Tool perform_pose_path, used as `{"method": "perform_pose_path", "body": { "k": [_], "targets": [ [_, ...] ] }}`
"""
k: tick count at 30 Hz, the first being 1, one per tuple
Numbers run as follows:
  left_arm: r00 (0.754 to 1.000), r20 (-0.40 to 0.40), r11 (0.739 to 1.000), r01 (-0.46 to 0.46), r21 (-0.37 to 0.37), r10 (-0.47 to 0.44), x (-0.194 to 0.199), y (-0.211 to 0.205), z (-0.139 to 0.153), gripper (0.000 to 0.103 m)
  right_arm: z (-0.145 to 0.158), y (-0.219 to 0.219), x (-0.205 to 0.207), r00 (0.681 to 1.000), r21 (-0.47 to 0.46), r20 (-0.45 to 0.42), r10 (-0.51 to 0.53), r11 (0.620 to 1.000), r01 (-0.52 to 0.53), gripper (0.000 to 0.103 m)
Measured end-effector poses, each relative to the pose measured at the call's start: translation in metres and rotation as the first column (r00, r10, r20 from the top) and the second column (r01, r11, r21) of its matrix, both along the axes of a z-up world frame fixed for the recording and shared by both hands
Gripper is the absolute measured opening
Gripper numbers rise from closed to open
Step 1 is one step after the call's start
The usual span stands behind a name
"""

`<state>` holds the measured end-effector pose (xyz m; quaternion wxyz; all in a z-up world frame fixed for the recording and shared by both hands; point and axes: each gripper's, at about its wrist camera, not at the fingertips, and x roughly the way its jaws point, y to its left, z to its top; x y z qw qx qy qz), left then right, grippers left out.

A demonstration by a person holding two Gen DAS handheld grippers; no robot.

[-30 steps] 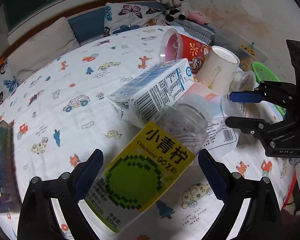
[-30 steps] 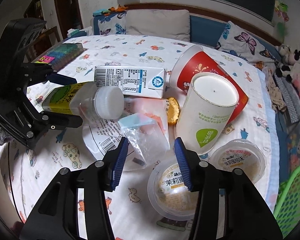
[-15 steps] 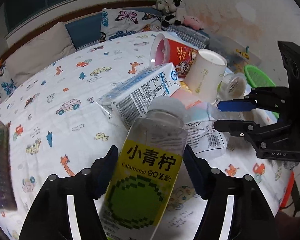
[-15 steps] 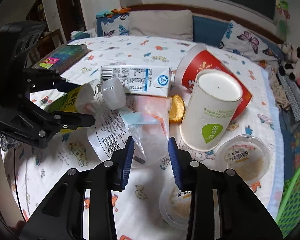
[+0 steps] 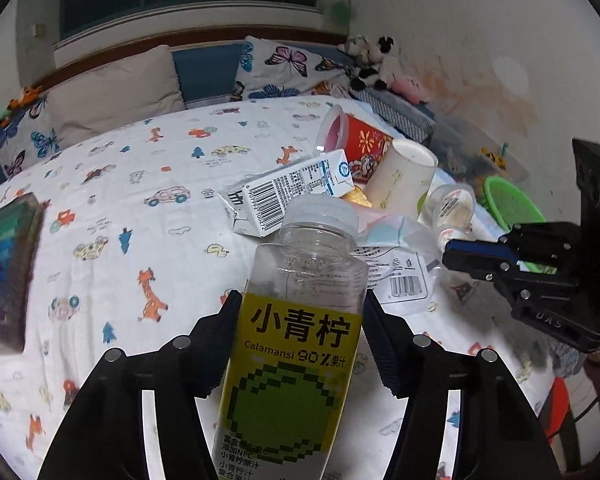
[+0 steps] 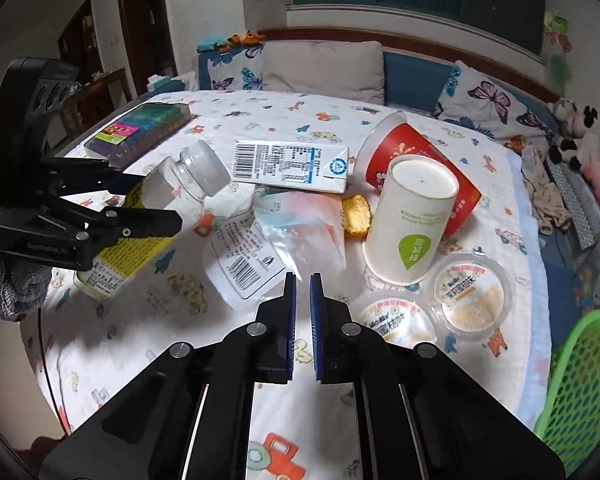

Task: Collect trash
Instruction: 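Lift the juice bottle with the left gripper while the right gripper grasps the clear plastic bag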

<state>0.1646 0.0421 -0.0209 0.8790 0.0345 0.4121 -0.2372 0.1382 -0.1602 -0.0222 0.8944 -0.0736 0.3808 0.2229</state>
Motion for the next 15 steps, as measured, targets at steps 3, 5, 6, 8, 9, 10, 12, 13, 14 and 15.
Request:
{"method": "perform_pose_path", "body": {
  "k": [3,5,6,8,9,10,12,13,14,15],
  "targets": [
    [1.0,0.013,1.0,-0.014,-0.023,0.014,-0.007,0.005,0.004,0.058,0.001,-0.001,0.004,1.0,0.029,-0.014,-0.003,1.0,0.004,0.029],
    [1.0,0.018,0.999,-0.025,-0.031,0.026,-0.01,0.008,0.007,0.058,0.001,-0.001,0.009,1.0,0.045,-0.016,-0.016,0.999,0.016,0.049],
    [0.999,0.017,0.999,-0.03,-0.034,0.031,-0.011,0.01,0.007,0.058,0.001,0.0,0.01,1.0,0.045,-0.013,-0.017,0.999,0.017,0.049],
    [0.999,0.016,0.998,-0.041,-0.04,0.041,-0.01,0.014,0.008,0.058,0.001,0.004,0.016,1.0,0.042,-0.016,-0.014,0.999,0.014,0.049],
    [0.999,0.015,0.998,-0.043,-0.043,0.044,-0.01,0.016,0.008,0.058,-0.001,0.007,0.02,1.0,0.048,-0.03,-0.004,0.999,0.006,0.049],
    [0.999,0.016,0.998,-0.046,-0.045,0.047,-0.01,0.017,0.007,0.058,-0.003,0.009,0.025,0.999,0.05,-0.049,0.002,0.999,0.0,0.051],
    [0.998,0.015,0.997,-0.052,-0.052,0.053,-0.01,0.019,0.007,0.058,-0.009,0.014,0.033,0.998,0.04,-0.063,0.002,0.999,0.001,0.058],
    [0.998,0.015,0.997,-0.054,-0.055,0.055,-0.011,0.02,0.007,0.058,-0.012,0.017,0.036,0.998,0.032,-0.068,0.001,0.999,0.002,0.059],
    [0.998,0.015,0.997,-0.057,-0.057,0.058,-0.011,0.021,0.006,0.058,-0.015,0.019,0.04,0.997,0.022,-0.071,-0.008,1.0,0.009,0.059],
    [0.998,0.015,0.997,-0.057,-0.057,0.058,-0.012,0.021,0.006,0.058,-0.017,0.021,0.043,0.997,0.022,-0.079,-0.01,1.0,0.011,0.059]
  ]
}}
